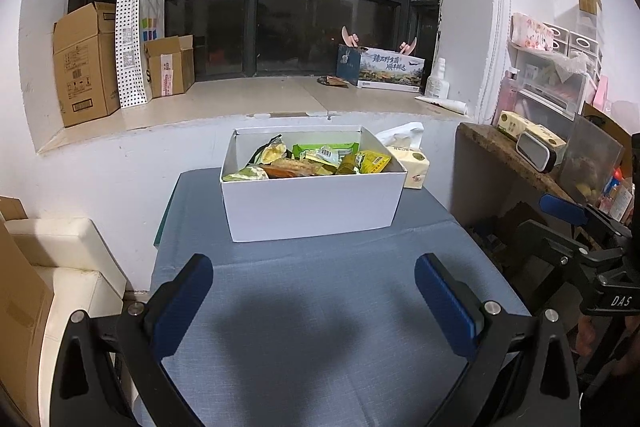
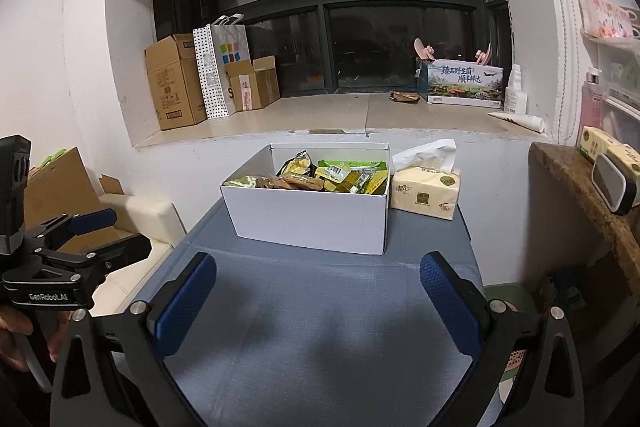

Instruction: Organize snacks

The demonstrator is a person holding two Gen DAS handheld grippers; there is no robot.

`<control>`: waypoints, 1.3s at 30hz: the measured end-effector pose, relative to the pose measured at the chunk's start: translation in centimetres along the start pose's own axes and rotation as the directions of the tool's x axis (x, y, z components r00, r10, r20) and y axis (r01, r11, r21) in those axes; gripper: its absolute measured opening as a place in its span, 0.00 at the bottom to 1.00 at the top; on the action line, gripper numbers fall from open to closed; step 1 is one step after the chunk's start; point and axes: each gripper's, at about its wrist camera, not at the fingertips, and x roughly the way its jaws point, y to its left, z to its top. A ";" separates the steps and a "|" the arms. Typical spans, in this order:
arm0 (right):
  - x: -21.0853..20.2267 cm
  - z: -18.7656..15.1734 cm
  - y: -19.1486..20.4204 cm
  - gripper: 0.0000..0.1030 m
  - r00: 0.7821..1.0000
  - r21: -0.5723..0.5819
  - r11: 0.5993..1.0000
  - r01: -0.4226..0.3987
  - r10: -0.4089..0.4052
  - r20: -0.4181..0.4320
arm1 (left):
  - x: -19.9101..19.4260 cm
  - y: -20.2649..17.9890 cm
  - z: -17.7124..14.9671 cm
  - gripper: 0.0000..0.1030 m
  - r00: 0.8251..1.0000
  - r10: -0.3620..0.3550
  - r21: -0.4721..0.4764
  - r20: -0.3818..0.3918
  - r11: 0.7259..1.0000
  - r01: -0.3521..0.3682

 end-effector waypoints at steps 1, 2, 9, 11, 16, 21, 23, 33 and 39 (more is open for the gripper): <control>0.0 0.0 0.0 1.00 1.000 0.002 1.000 0.001 -0.001 0.000 | 0.0 0.0 0.0 1.00 1.000 0.001 0.000 0.000 1.000 -0.001; 0.0 0.0 0.0 1.00 1.000 0.001 1.000 -0.001 0.001 -0.001 | 0.0 0.0 0.0 1.00 1.000 0.000 0.000 0.000 1.000 0.000; 0.0 0.0 0.0 1.00 1.000 0.002 1.000 -0.004 0.004 0.001 | -0.1 -0.1 -0.1 1.00 1.000 0.003 0.002 0.003 1.000 -0.003; -0.1 -0.1 0.0 1.00 1.000 0.004 1.000 -0.002 0.002 0.001 | -0.1 -0.1 0.0 1.00 1.000 0.005 0.005 0.002 1.000 -0.005; 0.0 -0.1 -0.1 1.00 1.000 0.002 1.000 0.002 -0.002 -0.004 | -0.2 -0.1 0.0 1.00 1.000 0.002 0.006 0.002 1.000 -0.002; 0.0 -0.1 0.0 1.00 1.000 0.001 1.000 0.003 -0.003 -0.003 | -0.2 -0.1 0.0 1.00 1.000 -0.001 0.007 0.000 1.000 0.001; 0.0 -0.1 0.0 1.00 1.000 0.003 1.000 0.000 0.000 -0.005 | -0.2 -0.2 0.0 1.00 1.000 -0.001 0.007 0.000 1.000 0.001; 0.1 -0.2 0.1 1.00 1.000 0.009 1.000 -0.001 0.001 -0.014 | -0.1 -0.3 -0.1 1.00 1.000 -0.002 0.006 -0.001 1.000 0.002; 0.1 -0.2 0.2 1.00 1.000 0.009 1.000 -0.002 0.003 -0.013 | -0.1 -0.3 -0.1 1.00 1.000 -0.004 0.007 -0.001 1.000 0.004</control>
